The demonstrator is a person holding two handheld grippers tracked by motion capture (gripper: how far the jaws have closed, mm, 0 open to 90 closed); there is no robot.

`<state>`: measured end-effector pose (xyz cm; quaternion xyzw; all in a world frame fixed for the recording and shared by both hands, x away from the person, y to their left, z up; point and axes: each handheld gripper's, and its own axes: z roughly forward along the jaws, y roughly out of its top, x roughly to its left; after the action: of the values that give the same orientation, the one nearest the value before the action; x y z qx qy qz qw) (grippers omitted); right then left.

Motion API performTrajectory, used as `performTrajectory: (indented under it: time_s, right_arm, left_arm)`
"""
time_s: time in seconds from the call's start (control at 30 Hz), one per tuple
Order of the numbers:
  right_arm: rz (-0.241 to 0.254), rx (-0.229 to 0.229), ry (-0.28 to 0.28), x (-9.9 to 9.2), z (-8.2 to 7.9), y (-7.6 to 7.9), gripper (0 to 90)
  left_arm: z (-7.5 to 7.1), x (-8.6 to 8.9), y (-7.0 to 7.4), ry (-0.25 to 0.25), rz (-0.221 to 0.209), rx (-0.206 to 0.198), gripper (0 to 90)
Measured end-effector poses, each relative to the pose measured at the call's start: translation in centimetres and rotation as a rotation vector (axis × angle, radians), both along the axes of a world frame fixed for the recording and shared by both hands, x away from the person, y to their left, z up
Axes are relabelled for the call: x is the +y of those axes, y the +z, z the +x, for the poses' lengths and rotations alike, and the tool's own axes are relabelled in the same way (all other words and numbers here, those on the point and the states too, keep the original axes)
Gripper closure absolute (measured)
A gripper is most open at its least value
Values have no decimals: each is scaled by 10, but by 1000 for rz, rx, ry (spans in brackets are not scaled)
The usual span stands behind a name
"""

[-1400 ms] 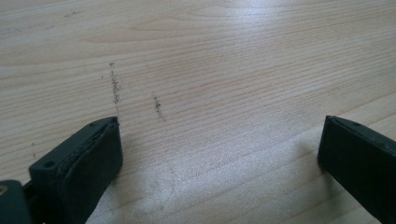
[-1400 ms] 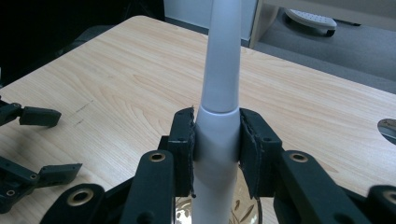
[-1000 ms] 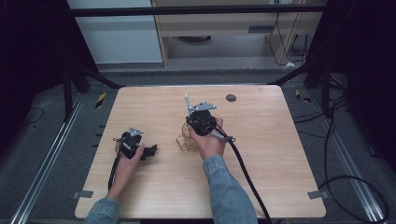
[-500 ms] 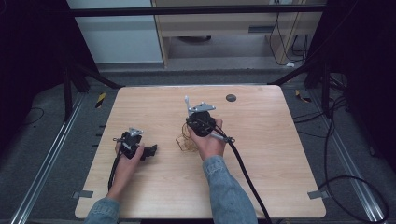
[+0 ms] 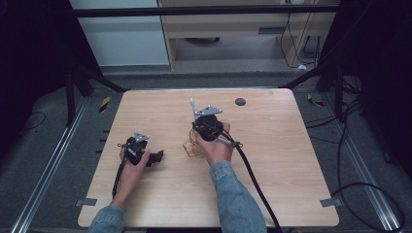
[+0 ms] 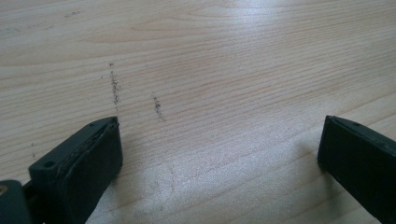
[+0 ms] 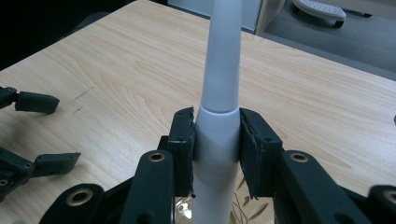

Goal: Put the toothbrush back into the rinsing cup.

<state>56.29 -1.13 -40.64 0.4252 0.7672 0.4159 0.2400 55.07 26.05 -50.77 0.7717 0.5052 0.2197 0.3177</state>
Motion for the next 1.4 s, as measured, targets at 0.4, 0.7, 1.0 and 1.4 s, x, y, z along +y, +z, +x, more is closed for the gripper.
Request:
performTrajectory:
  time_s: [0.4,0.7,1.0,1.4]
  right_arm:
    - [-16,2,5,7,7,-2,674]
    - [-15,10,12,8,11,-2,671]
    - [-25,9,14,8,9,-2,665]
    - [-31,11,15,8,8,-3,646]
  left_arm:
    - [0,0,0,-3,-1,0,0]
    - [1,0,0,-5,0,0,0]
    - [1,0,0,-6,0,0,0]
    - [1,0,0,-8,1,1,0]
